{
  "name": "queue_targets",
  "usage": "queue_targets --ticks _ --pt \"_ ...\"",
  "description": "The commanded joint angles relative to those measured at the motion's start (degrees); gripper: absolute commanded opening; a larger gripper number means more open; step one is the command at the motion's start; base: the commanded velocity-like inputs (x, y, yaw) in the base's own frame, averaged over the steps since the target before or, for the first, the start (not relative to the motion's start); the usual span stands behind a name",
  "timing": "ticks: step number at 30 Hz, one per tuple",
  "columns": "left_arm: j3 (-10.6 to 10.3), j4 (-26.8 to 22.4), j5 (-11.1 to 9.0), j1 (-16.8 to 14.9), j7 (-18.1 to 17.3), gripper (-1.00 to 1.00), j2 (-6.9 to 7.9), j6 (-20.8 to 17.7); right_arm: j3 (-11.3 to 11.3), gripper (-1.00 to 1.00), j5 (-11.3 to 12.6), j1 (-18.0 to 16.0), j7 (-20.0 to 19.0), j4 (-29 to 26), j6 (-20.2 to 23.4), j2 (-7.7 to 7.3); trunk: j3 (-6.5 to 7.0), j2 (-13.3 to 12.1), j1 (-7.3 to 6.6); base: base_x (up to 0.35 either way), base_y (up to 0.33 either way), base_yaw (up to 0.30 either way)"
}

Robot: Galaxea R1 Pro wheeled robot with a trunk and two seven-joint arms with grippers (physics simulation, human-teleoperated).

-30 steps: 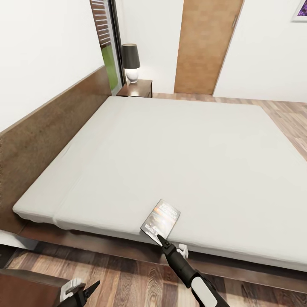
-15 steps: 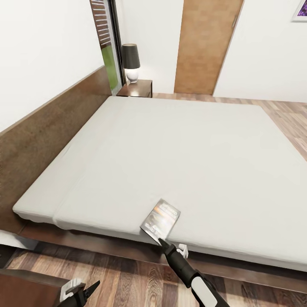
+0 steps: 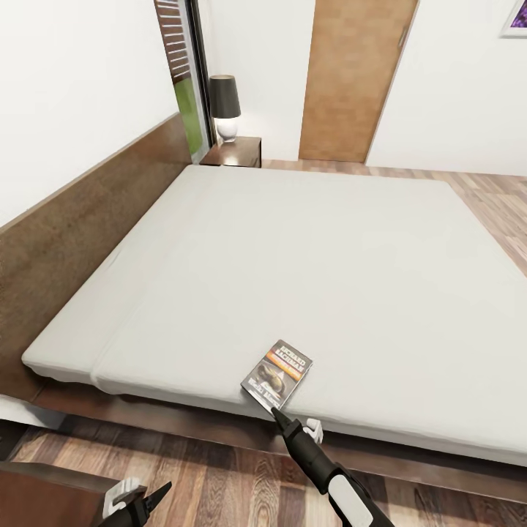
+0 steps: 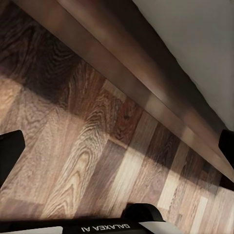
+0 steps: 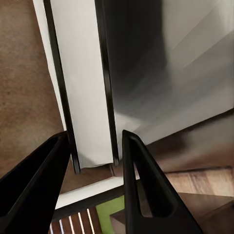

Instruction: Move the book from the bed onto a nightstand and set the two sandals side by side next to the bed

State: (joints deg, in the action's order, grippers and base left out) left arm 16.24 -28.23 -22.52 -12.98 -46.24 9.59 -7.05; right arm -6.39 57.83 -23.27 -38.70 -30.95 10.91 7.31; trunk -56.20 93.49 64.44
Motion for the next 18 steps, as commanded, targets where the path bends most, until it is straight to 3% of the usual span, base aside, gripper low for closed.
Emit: queue_targets --ticks 1,18 --pt "0.11 0.02 -0.42 -0.02 -0.25 1.0 -0.01 -0.6 -0.04 -1.0 0.63 -0.02 -0.06 0.01 0.52 -0.01 -0.03 0.02 0.0 0.0 0.0 0.0" --pt "0.1 0.02 -0.42 -0.02 -0.25 1.0 -0.01 -0.6 -0.09 -1.0 0.62 -0.02 -0.06 0.02 0.51 -0.01 3.02 -6.8 -3.74 0.0 0.0 0.0"
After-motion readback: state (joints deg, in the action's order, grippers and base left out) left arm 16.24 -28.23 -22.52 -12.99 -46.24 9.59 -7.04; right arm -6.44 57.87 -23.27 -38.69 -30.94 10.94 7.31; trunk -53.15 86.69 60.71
